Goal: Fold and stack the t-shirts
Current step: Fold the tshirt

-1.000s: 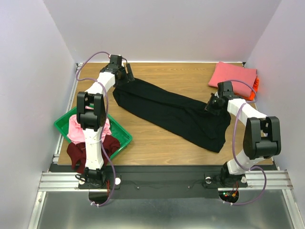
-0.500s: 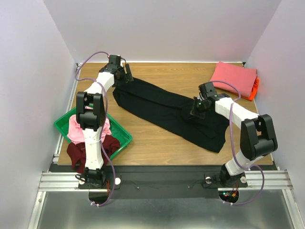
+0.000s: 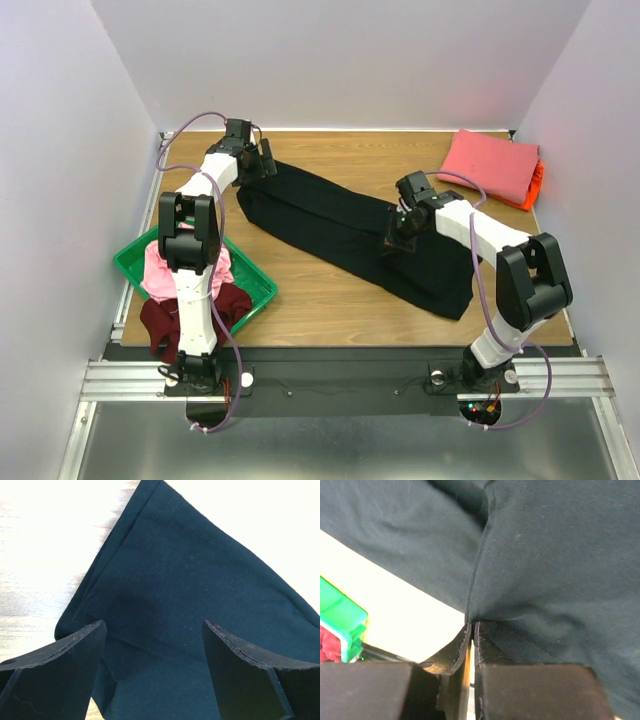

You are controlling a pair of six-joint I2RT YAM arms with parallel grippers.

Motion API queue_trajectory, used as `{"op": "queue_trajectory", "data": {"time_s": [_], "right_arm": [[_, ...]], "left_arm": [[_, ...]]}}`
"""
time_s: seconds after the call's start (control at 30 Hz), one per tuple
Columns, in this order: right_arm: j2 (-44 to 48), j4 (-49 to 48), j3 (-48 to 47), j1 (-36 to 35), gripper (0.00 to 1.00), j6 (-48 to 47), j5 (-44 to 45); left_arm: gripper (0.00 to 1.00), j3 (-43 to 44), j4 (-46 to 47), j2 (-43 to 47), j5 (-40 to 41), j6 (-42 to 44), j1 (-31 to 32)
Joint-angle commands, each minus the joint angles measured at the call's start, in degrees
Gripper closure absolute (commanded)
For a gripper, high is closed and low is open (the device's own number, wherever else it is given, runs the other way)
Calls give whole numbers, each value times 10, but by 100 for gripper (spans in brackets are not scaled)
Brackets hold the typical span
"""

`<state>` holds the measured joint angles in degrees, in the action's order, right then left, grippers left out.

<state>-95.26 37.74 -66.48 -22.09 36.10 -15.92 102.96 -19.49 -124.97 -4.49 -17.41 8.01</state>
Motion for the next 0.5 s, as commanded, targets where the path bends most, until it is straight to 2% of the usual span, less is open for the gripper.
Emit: {"op": "queue_trajectory", "data": {"time_s": [0.0,0.03,0.13,0.17,0.2,0.27,0.37,0.47], "right_arm": [[-12,30,-34,-28,89,10,-34],[-16,32,-37,-32,88,9,-39],[-26,36,-52,-49,74,0,-54],[-26,39,-58,-52,62,-1,-53],[-23,40,-67,-55,57,-1,-51],[-13,44,-77,-55,39,0,-13],[4,46,-95,-53,32,-1,65],[6,46,-98,-45,30,-2,115]], "left_arm": [[11,-14,5,23,-3,11,-5],[11,-14,6,23,-3,11,-5],[11,-15,5,23,-5,11,-6],[11,-16,6,23,-5,11,-6],[11,-14,6,24,-4,11,-6],[11,-11,7,24,-3,11,-6],[11,1,7,24,-3,9,-5],[11,19,2,18,-10,8,2]]}}
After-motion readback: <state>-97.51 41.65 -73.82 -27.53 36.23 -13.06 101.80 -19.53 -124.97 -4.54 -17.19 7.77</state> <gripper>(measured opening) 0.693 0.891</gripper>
